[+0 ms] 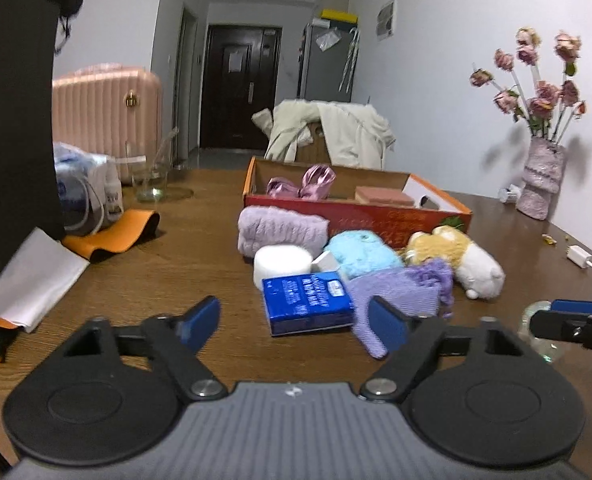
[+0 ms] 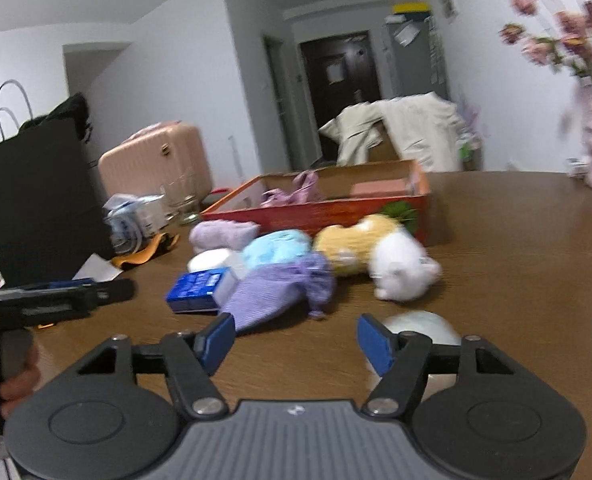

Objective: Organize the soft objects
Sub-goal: 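Close both grippers on the blue carton and lift it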

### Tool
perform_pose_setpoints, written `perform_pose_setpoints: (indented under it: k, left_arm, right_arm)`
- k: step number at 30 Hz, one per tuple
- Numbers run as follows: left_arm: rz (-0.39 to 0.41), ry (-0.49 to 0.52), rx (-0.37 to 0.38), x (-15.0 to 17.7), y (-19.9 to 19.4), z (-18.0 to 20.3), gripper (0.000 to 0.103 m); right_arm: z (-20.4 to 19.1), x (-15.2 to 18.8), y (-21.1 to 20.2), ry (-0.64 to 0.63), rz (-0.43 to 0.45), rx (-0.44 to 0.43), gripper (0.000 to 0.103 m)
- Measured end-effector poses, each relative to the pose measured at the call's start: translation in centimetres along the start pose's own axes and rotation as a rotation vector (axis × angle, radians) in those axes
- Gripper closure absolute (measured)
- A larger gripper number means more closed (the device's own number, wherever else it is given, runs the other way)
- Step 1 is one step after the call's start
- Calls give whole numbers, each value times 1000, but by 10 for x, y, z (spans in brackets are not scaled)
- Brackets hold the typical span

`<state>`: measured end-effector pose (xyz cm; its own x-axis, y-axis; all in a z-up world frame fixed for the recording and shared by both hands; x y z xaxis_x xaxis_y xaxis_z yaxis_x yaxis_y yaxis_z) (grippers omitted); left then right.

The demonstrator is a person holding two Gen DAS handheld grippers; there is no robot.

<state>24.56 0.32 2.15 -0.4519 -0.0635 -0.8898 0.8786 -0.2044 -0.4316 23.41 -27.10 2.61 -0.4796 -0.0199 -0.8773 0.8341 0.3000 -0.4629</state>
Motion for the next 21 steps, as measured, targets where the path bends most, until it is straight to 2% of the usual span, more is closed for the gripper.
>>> perform_pose_setpoints:
  k: [6, 8, 9, 11, 12, 15, 16, 21]
  left_arm:
    - [-52, -98, 36, -8, 47, -35, 43]
    - [-92, -162, 64, -10, 65, -48, 46]
    - [-109, -193, 85, -11, 72, -53, 50]
    - [-133, -237, 127, -9, 83, -61, 58]
    - [-144, -259, 144, -8, 88, -65, 67]
    - [-149, -333, 217, -4, 95, -76, 77]
    - [-148, -349, 232, -2, 95, -78, 78]
    - [-154, -360, 239, -2, 98, -78, 78]
  right_arm:
    - [-35, -18, 63, -11, -55, -93, 48]
    - [-44, -25, 87, 8, -73, -107, 57]
    - [-47, -28, 96, 17, -78, -112, 59]
    - [-56, -33, 116, 36, -90, -124, 70]
    - [-61, -34, 125, 37, -99, -130, 71]
    - [-72, -33, 144, 19, -126, -136, 76]
    - [-75, -32, 149, 9, -139, -134, 81]
    - [-72, -27, 156, 21, -145, -154, 82]
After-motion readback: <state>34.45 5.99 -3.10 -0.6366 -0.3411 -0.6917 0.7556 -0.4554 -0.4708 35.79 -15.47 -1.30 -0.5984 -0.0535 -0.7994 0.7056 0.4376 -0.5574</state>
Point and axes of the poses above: each gripper's, at about its wrist camera, not at the fingertips, and y roughly the way its jaws point, z to its right, x to its underside, the point moved 1 cm from there along y, roughly the way its jaws point, and after that the axes turned 7 degrees about x, right-handed, at the moved point
